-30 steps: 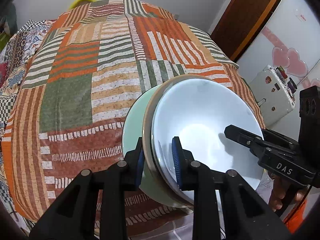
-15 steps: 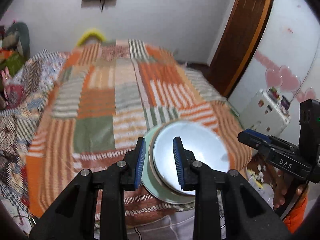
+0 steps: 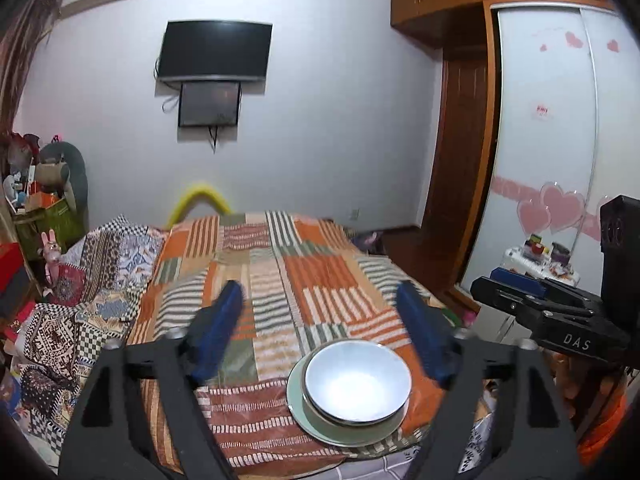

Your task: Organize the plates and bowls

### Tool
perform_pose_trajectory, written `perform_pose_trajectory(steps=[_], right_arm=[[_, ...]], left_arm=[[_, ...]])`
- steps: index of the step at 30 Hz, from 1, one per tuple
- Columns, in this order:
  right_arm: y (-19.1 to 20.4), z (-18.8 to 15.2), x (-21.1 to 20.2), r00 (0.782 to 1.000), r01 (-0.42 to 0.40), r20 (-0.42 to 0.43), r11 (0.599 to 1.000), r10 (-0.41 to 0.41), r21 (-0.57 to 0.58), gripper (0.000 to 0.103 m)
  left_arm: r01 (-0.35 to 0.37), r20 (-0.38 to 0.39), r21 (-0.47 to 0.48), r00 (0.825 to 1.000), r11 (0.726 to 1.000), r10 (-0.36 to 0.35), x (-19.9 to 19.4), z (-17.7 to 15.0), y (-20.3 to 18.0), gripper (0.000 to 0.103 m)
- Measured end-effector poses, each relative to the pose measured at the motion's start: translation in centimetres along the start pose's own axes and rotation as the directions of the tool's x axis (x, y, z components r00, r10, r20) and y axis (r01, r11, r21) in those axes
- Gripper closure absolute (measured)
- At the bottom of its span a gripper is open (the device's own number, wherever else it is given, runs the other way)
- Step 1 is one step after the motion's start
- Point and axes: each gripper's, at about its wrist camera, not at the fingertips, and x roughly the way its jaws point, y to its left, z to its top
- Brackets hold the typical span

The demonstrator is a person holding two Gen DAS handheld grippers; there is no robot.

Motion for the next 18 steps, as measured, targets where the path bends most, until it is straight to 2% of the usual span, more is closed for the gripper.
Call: perform_pose_trajectory(steps=[6, 10, 12, 18], right_arm=[[0.8, 0.5, -1.2, 0.997, -0.002, 0.076, 1.0, 0.004, -0.022, 0.022], [1.2, 0.6, -1.2, 0.994, 0.017, 0.108, 0.999, -0.013, -0.041, 0.01], [1.4, 0.5, -1.4, 0.992, 0.026, 0.122, 0.999, -0.02, -0.042, 0.0], [1.5, 0.6, -1.6, 0.991, 0.033, 0.134, 0.999, -0.028, -0.038, 0.0]], left_arm=[[-0.021, 0.062, 0.003, 0.998, 1.0, 0.021, -1.7, 0.2, -0.1, 0.005], [-0.027, 0.076, 0.0, 0.997, 1.0, 0.027, -1.9, 0.0, 0.0, 0.003], [-0.032, 0.08, 0.003, 0.996, 0.999, 0.032, -1.9, -0.1, -0.1, 0.003], [-0.037, 0.082, 0.011, 0.996, 0.999, 0.036, -1.9, -0.4, -0.2, 0.002]])
